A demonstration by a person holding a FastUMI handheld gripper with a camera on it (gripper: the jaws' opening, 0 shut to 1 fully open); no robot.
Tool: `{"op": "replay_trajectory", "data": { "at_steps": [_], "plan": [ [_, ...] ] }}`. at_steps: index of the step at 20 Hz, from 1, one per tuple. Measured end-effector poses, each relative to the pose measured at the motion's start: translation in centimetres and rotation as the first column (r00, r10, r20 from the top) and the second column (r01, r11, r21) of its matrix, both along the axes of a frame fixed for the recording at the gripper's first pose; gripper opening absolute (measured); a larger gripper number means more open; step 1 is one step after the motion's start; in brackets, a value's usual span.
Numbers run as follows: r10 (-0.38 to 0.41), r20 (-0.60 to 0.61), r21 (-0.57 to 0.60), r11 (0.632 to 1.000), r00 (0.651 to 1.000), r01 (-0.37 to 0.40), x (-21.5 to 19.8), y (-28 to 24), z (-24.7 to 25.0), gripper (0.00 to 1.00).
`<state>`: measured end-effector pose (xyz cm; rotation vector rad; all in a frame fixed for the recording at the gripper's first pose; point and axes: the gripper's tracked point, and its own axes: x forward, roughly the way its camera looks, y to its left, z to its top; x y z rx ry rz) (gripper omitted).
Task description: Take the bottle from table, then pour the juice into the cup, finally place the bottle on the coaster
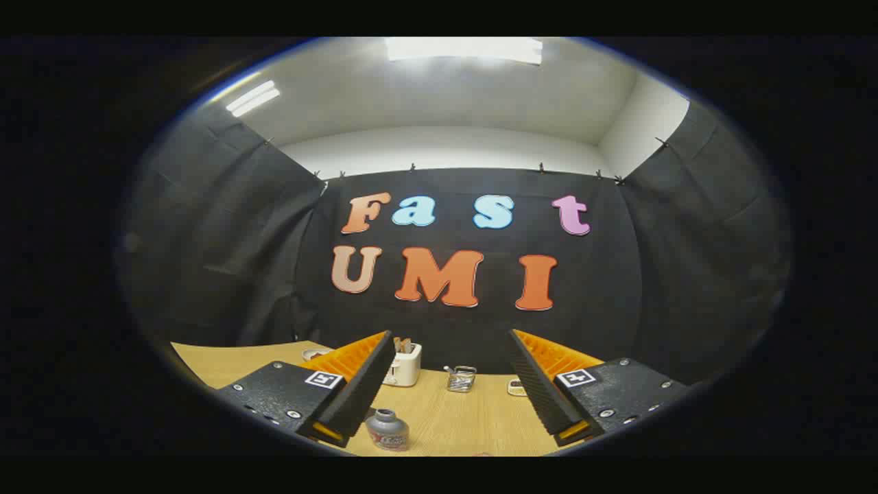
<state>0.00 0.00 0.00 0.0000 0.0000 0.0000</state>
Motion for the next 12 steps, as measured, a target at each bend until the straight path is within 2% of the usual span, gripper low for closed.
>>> {"op": "replay_trajectory", "data": {
  "at_steps": [12],
  "plan": [
    [-0.003, -0.004, 0.035, 0.999, 1.000, 0.003, 1.3, 0.3, -1.0, 0.97]
  ]
}}
